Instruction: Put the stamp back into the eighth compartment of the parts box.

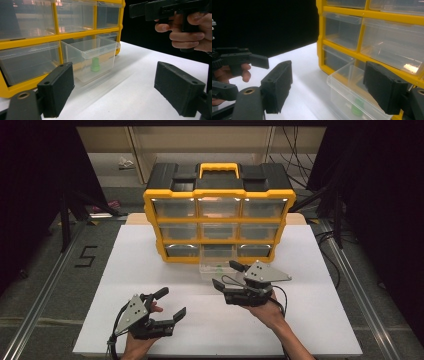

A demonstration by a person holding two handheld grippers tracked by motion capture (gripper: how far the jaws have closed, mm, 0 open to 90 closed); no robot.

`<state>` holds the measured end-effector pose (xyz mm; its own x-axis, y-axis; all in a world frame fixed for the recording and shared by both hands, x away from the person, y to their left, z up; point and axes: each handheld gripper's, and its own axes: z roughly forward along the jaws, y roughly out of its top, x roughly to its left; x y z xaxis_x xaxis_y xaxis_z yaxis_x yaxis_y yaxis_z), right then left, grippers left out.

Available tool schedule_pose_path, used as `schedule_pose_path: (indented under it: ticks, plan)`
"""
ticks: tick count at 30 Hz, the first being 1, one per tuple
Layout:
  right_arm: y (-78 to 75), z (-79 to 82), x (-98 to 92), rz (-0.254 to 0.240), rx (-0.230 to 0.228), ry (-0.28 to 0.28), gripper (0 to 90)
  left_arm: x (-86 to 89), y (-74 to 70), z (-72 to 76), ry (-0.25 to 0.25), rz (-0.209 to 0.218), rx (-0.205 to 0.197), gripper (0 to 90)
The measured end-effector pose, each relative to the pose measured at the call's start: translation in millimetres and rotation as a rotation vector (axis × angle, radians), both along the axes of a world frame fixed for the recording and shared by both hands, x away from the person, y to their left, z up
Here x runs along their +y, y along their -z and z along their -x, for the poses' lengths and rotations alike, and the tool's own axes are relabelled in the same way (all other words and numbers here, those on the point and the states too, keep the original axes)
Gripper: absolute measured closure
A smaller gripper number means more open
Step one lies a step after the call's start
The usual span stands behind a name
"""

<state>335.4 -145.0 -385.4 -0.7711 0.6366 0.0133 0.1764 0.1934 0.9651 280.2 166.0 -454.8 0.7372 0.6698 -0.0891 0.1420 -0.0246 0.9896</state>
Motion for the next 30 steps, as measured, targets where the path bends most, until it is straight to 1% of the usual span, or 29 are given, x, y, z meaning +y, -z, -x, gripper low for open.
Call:
schedule_pose_path:
  ticks: [14, 26, 30]
  plan:
    - [5.7, 8.3, -13.4, -0.031, -0.006, 0.012, 24.0, -0.1, -0.1, -0.1, 0.004, 0.002, 0.001, 15.5]
    - [10.9, 17.5, -24.9, -0.054, -0.028, 0.019, 23.0, -1.3, 0.7, -0.9, 0.009, -0.004, 0.009, 15.5]
    - [11.5, 20.1, -29.2, -0.060, -0.029, 0.020, 22.5, -1.7, 0.8, -0.9, 0.010, -0.007, 0.009, 15.5]
